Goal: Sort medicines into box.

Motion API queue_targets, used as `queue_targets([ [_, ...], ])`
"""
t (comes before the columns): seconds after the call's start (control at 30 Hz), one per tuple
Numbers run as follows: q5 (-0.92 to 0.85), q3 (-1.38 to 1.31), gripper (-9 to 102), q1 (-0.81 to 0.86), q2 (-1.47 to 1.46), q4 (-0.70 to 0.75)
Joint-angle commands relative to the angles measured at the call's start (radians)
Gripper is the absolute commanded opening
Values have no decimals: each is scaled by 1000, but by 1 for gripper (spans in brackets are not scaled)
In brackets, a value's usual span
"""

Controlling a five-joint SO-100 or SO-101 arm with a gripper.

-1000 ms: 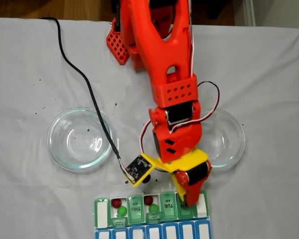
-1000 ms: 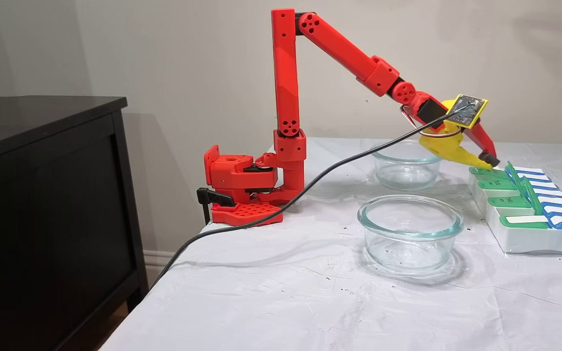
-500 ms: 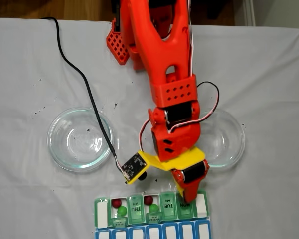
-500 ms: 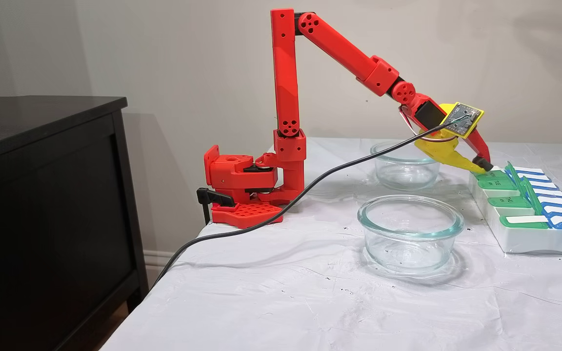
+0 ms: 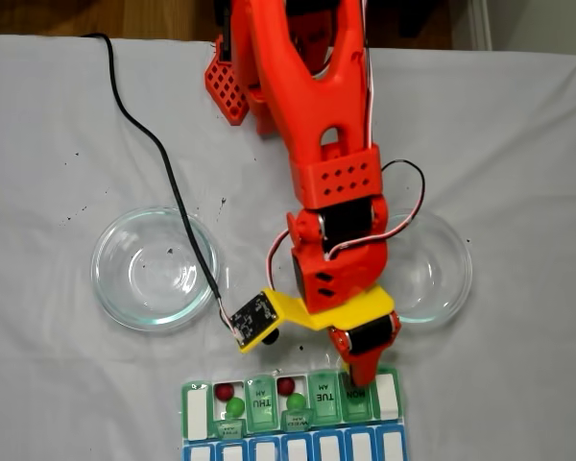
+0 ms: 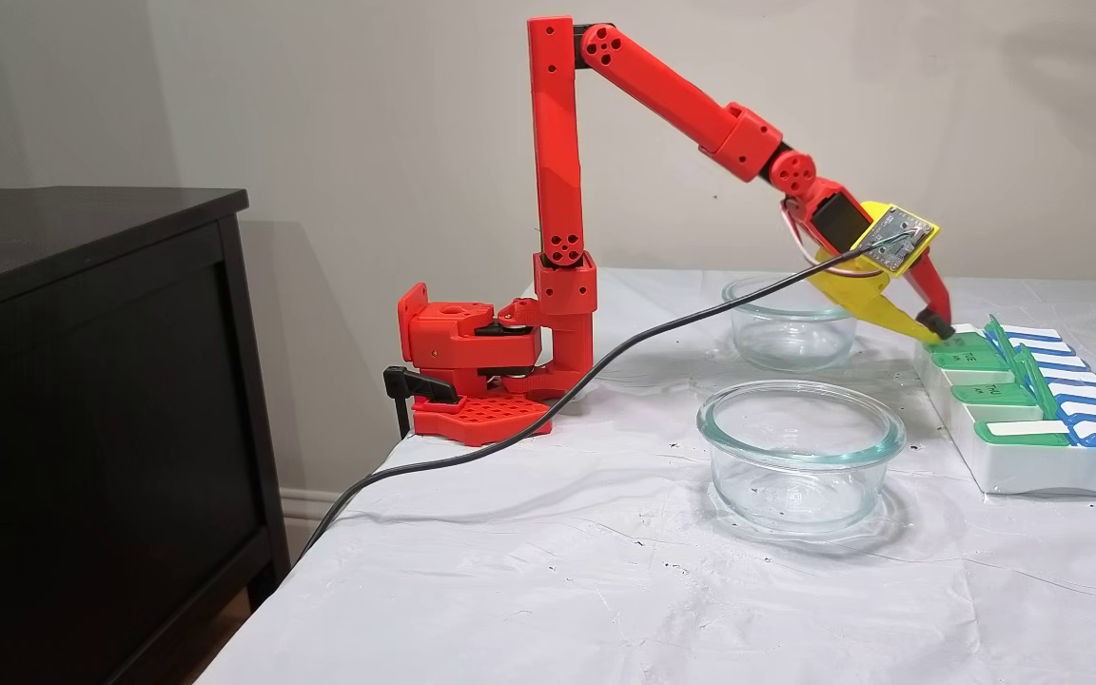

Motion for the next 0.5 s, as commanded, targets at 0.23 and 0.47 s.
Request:
queue_targets([
  [0.23,17,-6,0,60,170,-97],
  [0.47,52,-8,0,170,337,-213],
])
